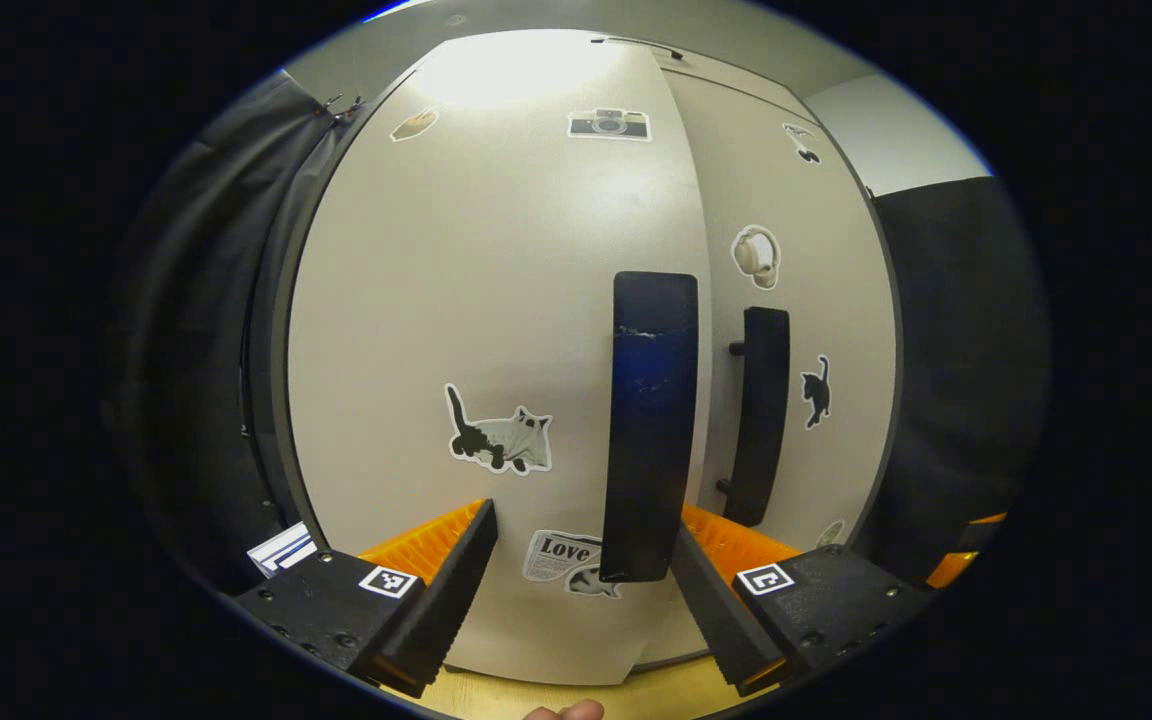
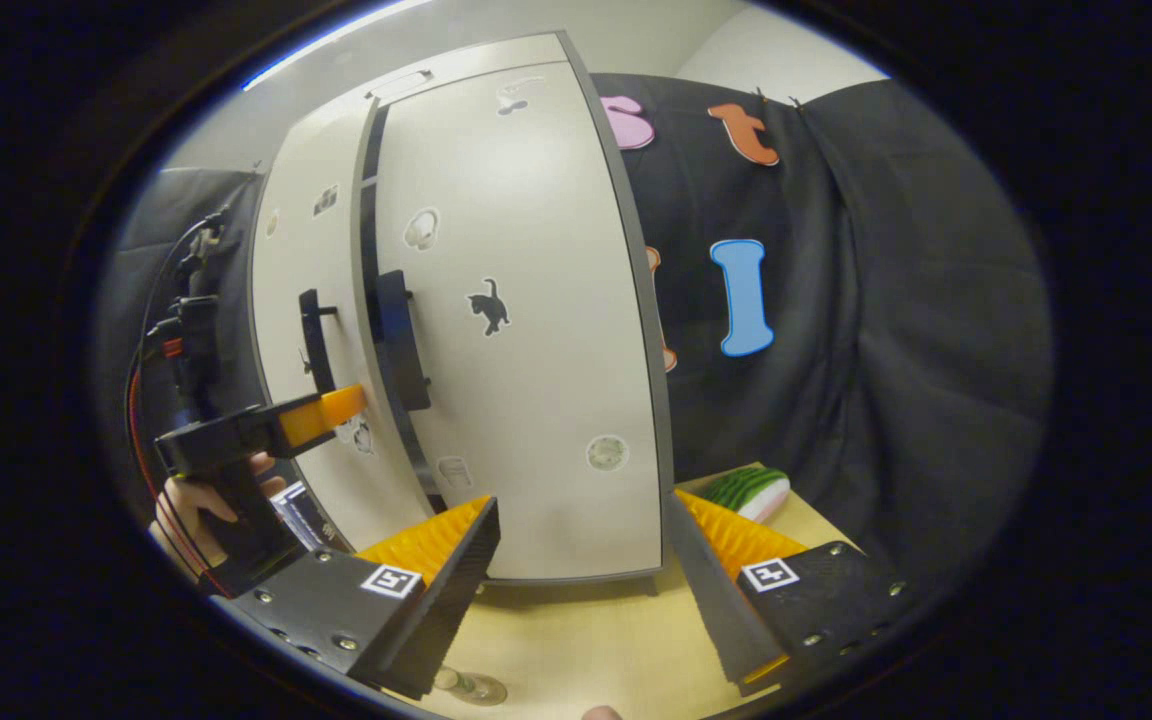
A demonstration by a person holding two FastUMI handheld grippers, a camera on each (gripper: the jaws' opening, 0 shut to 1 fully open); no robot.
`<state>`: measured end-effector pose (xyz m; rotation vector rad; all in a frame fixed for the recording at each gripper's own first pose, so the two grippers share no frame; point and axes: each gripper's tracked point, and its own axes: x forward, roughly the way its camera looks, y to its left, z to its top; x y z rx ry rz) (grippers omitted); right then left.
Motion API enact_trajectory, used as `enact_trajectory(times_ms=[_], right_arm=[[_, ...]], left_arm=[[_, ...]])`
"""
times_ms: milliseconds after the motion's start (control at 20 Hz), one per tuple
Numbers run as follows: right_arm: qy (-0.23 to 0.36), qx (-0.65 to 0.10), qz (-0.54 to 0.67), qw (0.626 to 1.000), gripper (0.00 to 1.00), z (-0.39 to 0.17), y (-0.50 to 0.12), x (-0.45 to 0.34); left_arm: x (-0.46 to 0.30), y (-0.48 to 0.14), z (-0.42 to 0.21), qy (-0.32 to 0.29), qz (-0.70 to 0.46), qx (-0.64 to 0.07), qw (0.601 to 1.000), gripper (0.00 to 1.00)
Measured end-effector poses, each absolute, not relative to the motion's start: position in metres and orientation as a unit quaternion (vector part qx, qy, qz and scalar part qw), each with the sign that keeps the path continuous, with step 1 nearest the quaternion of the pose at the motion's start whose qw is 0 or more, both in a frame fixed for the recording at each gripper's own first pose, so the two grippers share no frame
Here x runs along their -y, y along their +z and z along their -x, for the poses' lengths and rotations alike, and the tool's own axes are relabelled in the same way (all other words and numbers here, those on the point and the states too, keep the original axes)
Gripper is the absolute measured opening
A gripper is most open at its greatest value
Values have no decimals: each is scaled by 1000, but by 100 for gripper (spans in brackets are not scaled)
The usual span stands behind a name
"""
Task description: Grasp the bottle in the cabinet with the left hand and place it on the coaster, then close the right door with the right hand and the left door with the left hand.
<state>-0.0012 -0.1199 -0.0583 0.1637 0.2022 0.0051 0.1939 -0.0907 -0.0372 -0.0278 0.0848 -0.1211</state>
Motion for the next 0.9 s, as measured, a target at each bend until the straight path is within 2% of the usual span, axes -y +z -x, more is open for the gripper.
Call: enact_trajectory(times_ms=[100, 500, 900], right_arm=[[1, -102, -82, 991, 98, 4, -60, 119], [7, -98, -81, 992, 100, 16, -53, 114], [12, -67, -72, 995, 100, 21, -22, 103]], left_arm=[[91, -38, -198, -49, 10, -43, 998, 100], [91, -40, -206, -15, -13, -40, 999, 100], [90, -11, -141, -26, 2, -30, 999, 99]])
